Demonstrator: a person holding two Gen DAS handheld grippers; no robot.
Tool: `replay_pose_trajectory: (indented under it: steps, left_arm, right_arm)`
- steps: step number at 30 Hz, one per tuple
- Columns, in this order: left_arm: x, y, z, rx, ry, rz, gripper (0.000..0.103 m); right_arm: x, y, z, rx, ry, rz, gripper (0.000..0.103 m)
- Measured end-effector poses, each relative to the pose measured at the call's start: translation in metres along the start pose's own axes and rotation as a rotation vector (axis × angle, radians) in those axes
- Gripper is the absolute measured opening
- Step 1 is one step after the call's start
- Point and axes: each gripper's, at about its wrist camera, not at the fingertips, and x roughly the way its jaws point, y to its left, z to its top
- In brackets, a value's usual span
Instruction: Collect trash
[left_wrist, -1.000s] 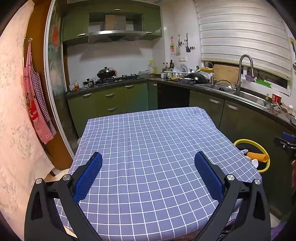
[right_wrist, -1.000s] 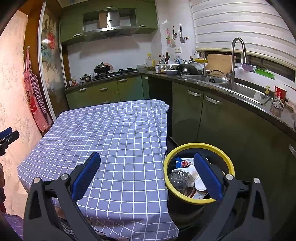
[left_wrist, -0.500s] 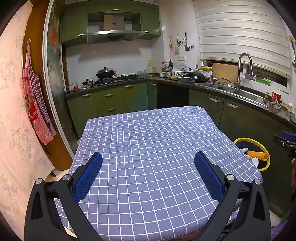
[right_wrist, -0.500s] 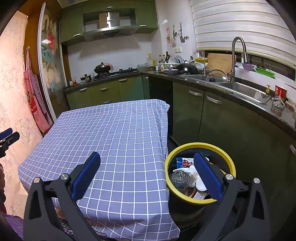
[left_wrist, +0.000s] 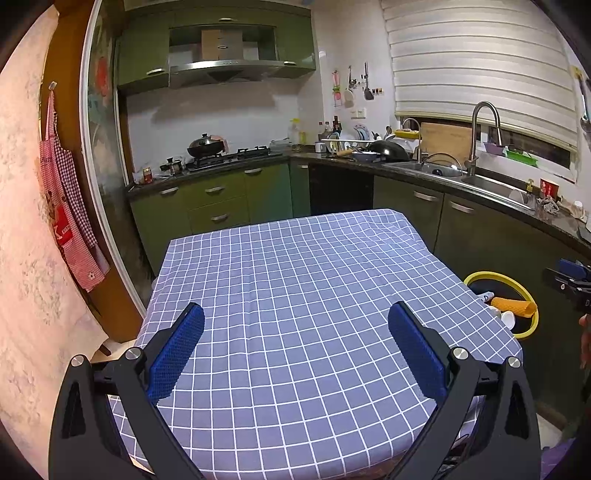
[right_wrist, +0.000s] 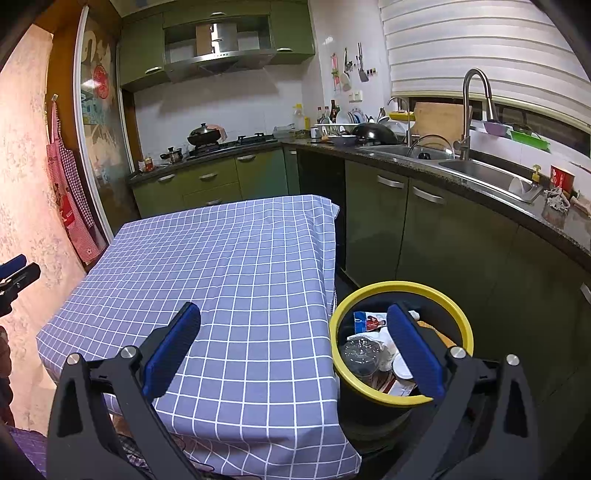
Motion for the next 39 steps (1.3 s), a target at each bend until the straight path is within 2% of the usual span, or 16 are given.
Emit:
replay_pose_trajectory:
  steps: [39]
  left_arm:
    - [0.015, -0.004, 0.001, -0.008, 0.019, -0.034, 0.098]
  right_arm:
    - [0.011, 0.005, -0.006, 0.000, 0.027, 0.000, 0.096]
